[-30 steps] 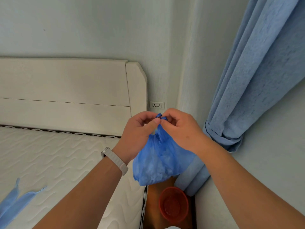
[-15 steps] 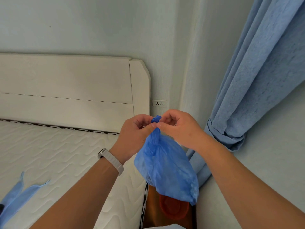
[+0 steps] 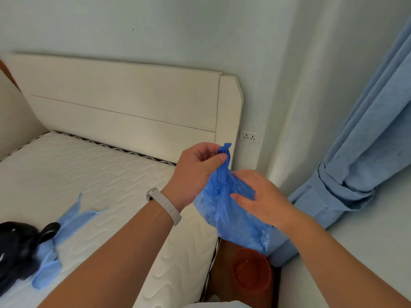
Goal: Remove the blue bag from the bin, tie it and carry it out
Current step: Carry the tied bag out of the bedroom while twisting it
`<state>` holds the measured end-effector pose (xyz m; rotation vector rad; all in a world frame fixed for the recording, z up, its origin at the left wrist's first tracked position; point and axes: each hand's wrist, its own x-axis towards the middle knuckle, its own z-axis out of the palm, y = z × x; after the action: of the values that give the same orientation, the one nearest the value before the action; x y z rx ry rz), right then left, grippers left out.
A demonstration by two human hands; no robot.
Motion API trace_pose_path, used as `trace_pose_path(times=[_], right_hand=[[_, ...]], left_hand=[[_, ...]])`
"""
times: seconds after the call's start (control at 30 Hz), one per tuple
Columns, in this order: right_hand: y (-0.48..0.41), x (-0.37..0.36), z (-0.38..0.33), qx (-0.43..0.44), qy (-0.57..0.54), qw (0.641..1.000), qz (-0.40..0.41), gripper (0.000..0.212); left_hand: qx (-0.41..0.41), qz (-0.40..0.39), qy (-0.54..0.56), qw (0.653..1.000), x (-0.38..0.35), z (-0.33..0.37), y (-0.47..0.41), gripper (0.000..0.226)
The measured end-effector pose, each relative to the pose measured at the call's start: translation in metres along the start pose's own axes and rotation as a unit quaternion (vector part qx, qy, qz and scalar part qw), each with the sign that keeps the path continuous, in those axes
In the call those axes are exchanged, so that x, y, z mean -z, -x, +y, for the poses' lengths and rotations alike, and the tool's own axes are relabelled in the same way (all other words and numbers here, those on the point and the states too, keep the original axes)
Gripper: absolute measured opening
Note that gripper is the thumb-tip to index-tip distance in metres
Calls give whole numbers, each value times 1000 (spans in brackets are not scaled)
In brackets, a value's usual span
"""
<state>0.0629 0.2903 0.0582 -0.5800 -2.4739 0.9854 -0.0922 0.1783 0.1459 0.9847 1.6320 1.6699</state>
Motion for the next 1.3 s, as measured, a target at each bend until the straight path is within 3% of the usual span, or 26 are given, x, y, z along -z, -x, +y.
trace_pose_path(times=[0.13,0.53,0.73,0.93,1.03,1.3], right_hand=[[6,-28,-21,34,6,999,-8,44],[51,-127,-134,123,-58,984,-113,37],[81,-176,-192,165,-100,968,-160,45],[108,-223,-251,234,-102,944,-210,45],[126,-244,-279,263,-106,928,-242,43],[182,-290,-360,336,-114,886,-298,42]], left_hand=[[8,18,-16,1000,14,4,30,6],[35,166,-33,985,105,26,175,16],[27,244,-31,969,153,36,253,7],[22,322,-4,946,190,43,330,5],[18,367,6,930,200,44,368,17],[-2,440,-4,898,236,62,484,5]])
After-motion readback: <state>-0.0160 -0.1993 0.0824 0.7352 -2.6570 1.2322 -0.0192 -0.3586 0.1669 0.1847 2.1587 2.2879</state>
